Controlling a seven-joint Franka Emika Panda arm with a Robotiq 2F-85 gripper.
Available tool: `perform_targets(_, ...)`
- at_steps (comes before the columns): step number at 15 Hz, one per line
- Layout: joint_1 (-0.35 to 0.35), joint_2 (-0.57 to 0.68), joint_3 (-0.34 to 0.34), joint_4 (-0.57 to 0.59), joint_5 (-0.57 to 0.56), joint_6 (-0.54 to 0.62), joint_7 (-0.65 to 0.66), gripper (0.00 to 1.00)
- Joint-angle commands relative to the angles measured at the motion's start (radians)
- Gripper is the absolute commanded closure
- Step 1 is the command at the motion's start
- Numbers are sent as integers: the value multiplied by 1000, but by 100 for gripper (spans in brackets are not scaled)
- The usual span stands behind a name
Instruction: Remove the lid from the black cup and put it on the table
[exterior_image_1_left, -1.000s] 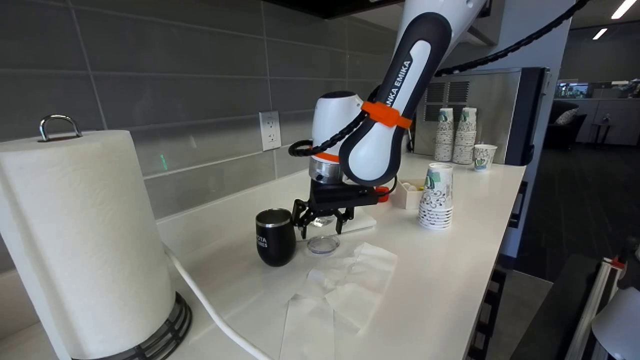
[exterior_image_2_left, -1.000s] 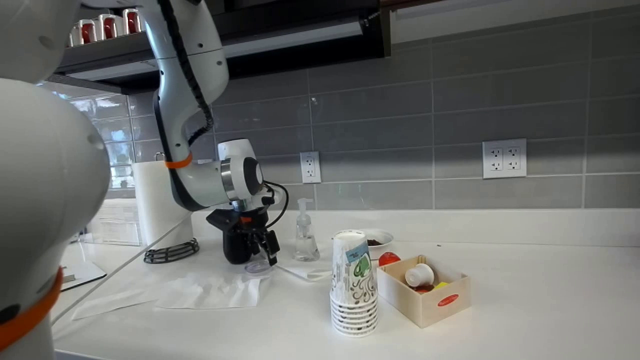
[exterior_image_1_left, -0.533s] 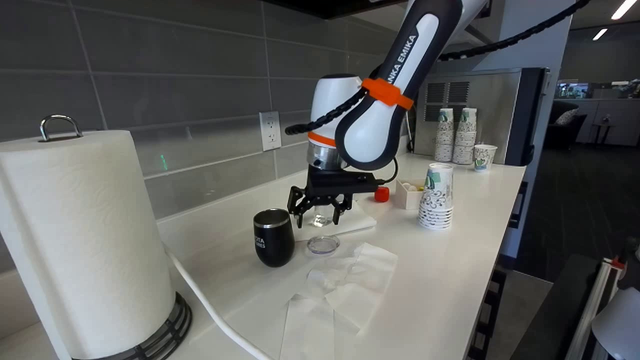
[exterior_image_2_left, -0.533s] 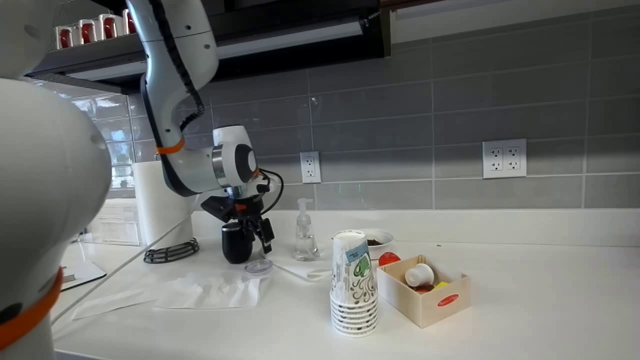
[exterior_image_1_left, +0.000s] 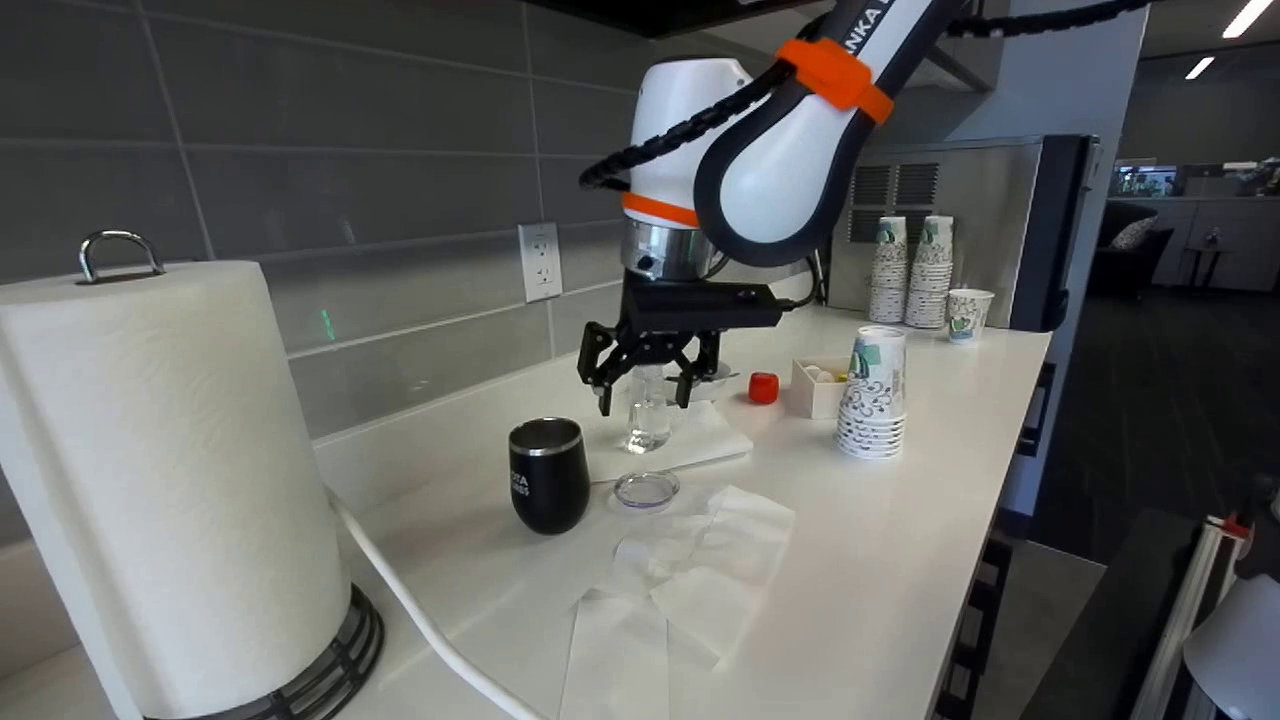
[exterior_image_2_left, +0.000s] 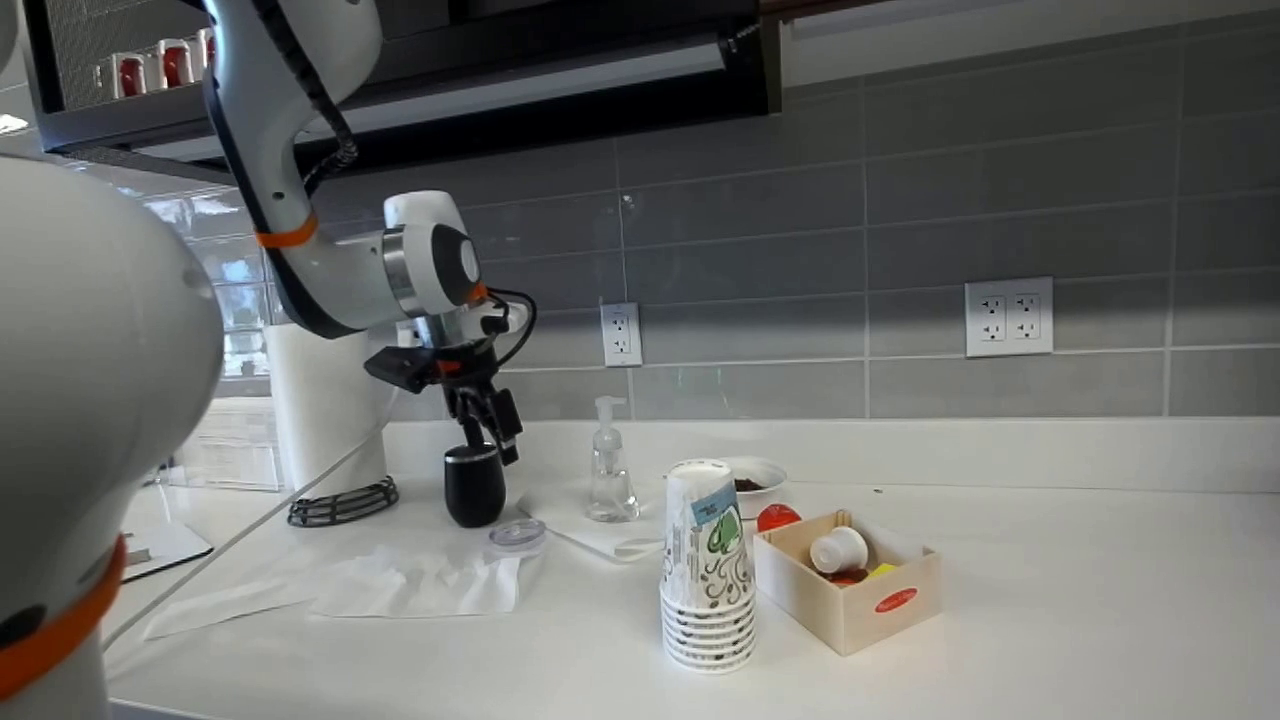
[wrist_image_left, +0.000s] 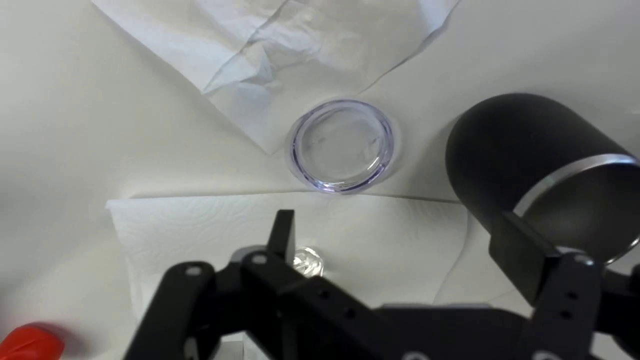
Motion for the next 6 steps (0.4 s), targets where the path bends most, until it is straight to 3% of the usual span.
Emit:
perform_targets(1, -32, -87, 55, -39, -53, -75, 62, 0)
perform_targets(6, -64, -122, 118, -45, -85, -127, 99, 0)
